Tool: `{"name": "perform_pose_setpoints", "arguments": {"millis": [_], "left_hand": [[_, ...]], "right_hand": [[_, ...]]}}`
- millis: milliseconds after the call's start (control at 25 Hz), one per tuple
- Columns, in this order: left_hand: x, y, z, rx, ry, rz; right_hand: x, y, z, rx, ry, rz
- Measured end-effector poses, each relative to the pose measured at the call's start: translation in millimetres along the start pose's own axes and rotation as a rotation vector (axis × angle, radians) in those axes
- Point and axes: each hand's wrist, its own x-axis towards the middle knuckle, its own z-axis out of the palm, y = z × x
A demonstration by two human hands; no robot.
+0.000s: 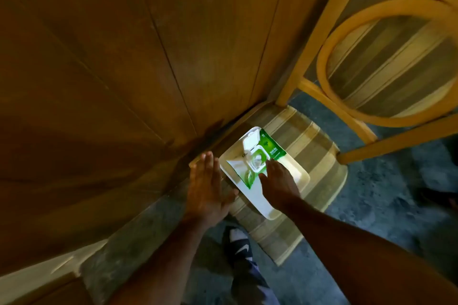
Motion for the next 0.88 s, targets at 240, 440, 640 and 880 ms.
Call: {"name": "perform_pose_setpoints", "arguments": {"millis": [240,440,640,880], "left_hand": [[15.1,-21.0,19.2,0.064,0.084,-0.018],[5.0,-30.8,0.9,0.044,0.075,-0.012],[-9.2,-25.6,-62.6,-0.137,0.083,-0.096],[-34.8,-17.0,-270.9,-0.415,0.558,-0.159]], "right_hand": [[63.6,-5.1,22.7,0.122,0.055,0.178],[85.1,-6.6,18.0,0.124,-0.048,0.255],[38.5,-57.5,-61.4,1.103,0.371,0.426],[-32.5,-236.5,-220.0,1.480,0.075,-0.169]]}}
